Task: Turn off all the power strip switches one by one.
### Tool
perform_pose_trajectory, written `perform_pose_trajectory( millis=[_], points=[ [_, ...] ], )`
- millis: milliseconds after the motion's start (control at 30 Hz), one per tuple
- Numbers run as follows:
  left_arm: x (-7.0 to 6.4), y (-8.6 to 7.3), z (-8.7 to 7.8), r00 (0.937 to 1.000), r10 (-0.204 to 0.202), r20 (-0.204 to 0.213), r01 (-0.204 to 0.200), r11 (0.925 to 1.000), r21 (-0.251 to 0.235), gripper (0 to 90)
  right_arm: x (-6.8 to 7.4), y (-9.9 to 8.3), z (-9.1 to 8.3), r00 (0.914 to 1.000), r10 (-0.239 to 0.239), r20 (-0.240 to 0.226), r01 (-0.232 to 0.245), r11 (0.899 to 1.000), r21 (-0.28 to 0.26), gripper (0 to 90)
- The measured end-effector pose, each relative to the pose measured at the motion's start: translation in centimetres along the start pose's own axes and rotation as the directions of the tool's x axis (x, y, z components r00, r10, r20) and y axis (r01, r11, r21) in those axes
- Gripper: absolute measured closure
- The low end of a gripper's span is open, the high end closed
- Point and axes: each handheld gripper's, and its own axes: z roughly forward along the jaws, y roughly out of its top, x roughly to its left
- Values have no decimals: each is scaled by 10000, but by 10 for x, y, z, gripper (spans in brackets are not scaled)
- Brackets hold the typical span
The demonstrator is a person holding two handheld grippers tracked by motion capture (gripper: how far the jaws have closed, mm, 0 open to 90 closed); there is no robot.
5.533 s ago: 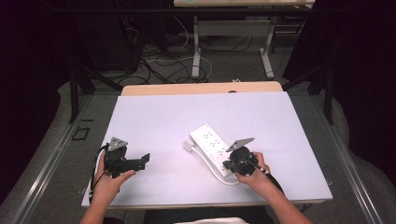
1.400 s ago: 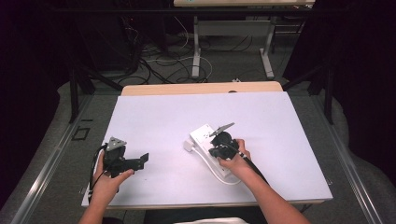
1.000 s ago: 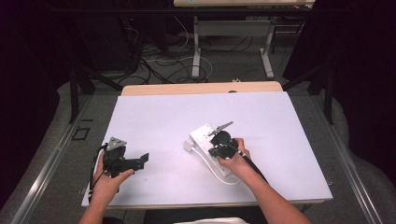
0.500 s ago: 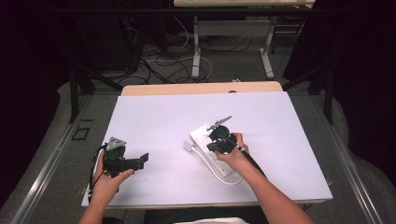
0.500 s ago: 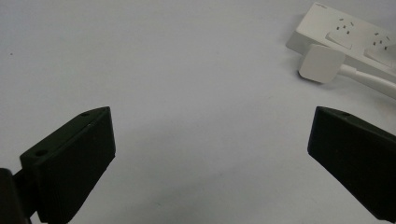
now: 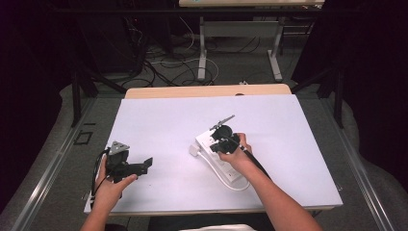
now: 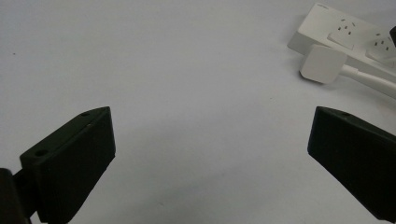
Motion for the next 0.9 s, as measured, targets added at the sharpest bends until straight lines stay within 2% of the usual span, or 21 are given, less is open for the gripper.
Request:
perform_pose_trajectory(
  millis=[33,67,100,133,167,200,267,300,333,367,500,600,667,700,733,767,800,867,900],
  points=[
    [0,0,1,10000,-60,-3,60,9999,-87,8,-1,-1,1,10000,-24,-58,23,9998,-181,900],
    [0,0,1,10000,-89,-5,89,9999,-110,8,-1,1,1,9999,99,20,-99,9999,120,900],
    [0,0,0,10000,-87,-37,87,9999,-100,8,-2,-1,8,9999,86,-94,-92,9971,-756,900],
    [0,0,0,10000,-73,-27,73,10000,-42,9,-2,1,4,10000,52,20,-52,10000,-56,900],
    [0,0,0,10000,-7,-41,7,10000,-1,9,-2,2,4,10000,94,-4,-94,9999,86,900],
    [0,0,0,10000,-8,-42,8,10000,0,8,-1,2,6,9998,220,-37,-220,9997,107,900],
    [0,0,0,10000,-13,-40,13,10000,-4,8,-3,1,7,10000,52,-18,-52,9999,124,900],
    [0,0,0,10000,-12,-40,12,10000,-2,9,-3,2,10,9998,218,15,-218,9998,-29,900],
    [0,0,0,10000,-5,-37,5,10000,2,8,-3,2,9,9996,274,67,-276,9994,202,900],
    [0,0,0,10000,-47,-33,47,10000,-19,8,-3,2,10,9995,331,14,-331,9994,134,900],
    [1,0,0,10000,-13,-44,13,10000,-5,8,-6,2,12,9997,150,166,-153,9998,159,900],
    [1,0,0,10000,-14,-38,14,10000,-4,8,-6,3,14,9999,58,102,-60,9998,203,900],
    [1,0,0,10000,-10,-43,10,10000,-1,8,-5,2,17,9998,165,126,-163,9998,-140,900],
    [1,0,0,10000,-11,-40,11,10000,-3,9,-4,2,16,9998,221,-1,-221,9998,23,900],
    [1,0,0,10000,28,-41,-28,10000,20,8,-4,2,19,9999,150,11,-150,9995,-261,900],
    [1,0,0,10000,22,-41,-22,10000,18,8,-3,2,19,9998,206,35,-205,9995,-248,900],
    [1,0,0,10000,-22,-25,21,10000,-12,8,-4,4,17,10000,64,52,-65,9999,157,900],
    [0,0,0,10000,-90,-15,90,9999,-57,8,-3,4,19,9998,180,48,-179,9998,-131,900],
    [1,0,0,10000,-9,-36,9,10000,-3,9,-2,5,17,9997,217,77,-219,9995,221,900]
  ],
)
